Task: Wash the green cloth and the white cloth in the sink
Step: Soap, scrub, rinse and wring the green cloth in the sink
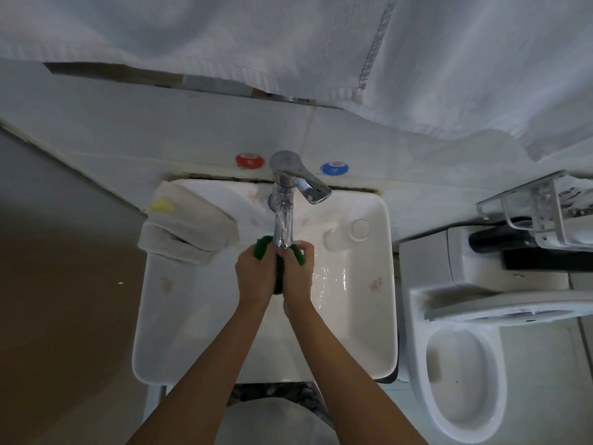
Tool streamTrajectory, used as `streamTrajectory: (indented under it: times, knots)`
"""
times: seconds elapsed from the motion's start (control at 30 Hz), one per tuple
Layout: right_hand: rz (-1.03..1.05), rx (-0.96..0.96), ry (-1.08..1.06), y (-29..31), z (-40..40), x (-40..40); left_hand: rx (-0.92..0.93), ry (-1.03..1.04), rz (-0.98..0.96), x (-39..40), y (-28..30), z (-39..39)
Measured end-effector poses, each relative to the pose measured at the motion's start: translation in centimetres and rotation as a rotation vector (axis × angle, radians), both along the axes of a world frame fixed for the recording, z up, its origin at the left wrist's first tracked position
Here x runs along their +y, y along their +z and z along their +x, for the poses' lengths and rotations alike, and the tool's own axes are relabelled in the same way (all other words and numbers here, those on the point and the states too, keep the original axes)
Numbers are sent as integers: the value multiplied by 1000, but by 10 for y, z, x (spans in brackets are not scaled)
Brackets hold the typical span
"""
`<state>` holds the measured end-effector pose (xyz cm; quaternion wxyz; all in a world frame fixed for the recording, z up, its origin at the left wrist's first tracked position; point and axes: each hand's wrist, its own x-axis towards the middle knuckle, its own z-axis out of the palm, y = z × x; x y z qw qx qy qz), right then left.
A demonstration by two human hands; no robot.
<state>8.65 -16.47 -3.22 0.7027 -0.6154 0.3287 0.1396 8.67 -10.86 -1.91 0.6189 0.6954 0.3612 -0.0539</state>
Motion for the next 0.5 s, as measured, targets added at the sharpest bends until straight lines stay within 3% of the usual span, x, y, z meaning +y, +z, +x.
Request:
streamTrajectory:
  times: [0.27,0.5]
  knots:
    - [361,111,159,4,4,-29,37,-93,-204,23,2,-1]
    - [138,102,310,3,4,-34,-22,-183,-308,31,1,-6]
